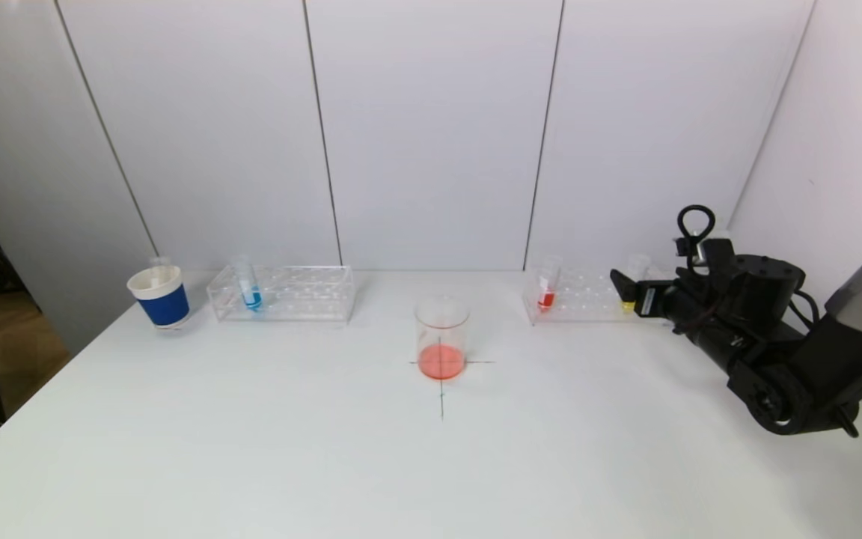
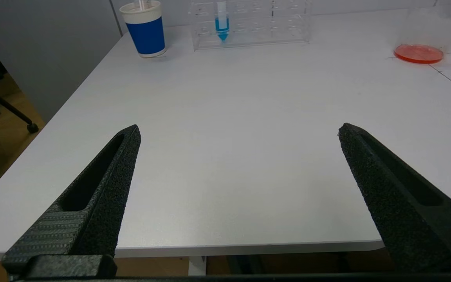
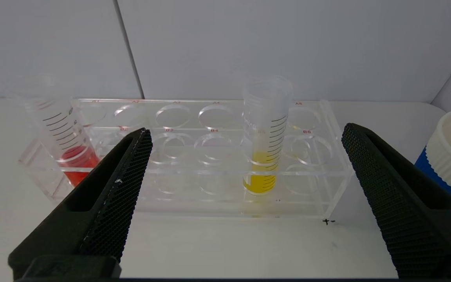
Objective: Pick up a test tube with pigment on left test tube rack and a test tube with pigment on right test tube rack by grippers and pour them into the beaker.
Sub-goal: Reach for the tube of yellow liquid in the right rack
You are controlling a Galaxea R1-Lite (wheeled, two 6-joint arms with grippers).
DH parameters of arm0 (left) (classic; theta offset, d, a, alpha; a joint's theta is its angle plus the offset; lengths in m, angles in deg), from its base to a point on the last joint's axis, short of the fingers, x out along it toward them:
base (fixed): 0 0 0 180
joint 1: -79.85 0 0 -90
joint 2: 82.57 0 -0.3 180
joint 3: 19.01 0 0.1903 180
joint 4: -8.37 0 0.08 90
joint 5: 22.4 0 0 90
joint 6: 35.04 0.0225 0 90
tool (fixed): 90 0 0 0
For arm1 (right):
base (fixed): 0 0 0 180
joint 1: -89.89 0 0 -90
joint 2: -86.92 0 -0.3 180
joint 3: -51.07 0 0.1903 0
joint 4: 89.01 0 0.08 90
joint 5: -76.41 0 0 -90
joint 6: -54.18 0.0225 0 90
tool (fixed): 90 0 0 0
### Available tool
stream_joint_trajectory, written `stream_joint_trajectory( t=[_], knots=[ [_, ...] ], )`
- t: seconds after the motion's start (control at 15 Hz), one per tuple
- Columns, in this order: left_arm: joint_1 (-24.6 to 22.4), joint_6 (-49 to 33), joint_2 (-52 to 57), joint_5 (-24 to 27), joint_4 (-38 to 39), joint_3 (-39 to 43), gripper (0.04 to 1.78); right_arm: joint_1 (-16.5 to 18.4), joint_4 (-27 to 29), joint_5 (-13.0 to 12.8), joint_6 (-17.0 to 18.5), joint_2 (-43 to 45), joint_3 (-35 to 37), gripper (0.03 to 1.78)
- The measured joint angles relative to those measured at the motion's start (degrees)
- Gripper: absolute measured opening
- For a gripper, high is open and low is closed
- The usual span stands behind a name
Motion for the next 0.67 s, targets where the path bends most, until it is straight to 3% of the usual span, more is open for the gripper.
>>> stream_joint_trajectory(
  t=[0.67],
  knots=[
    [0.0, 0.0, 0.0, 0.0, 0.0, 0.0, 1.76, 0.4, 0.2, 0.0, -0.4, -3.4, -4.7, 1.76]
  ],
)
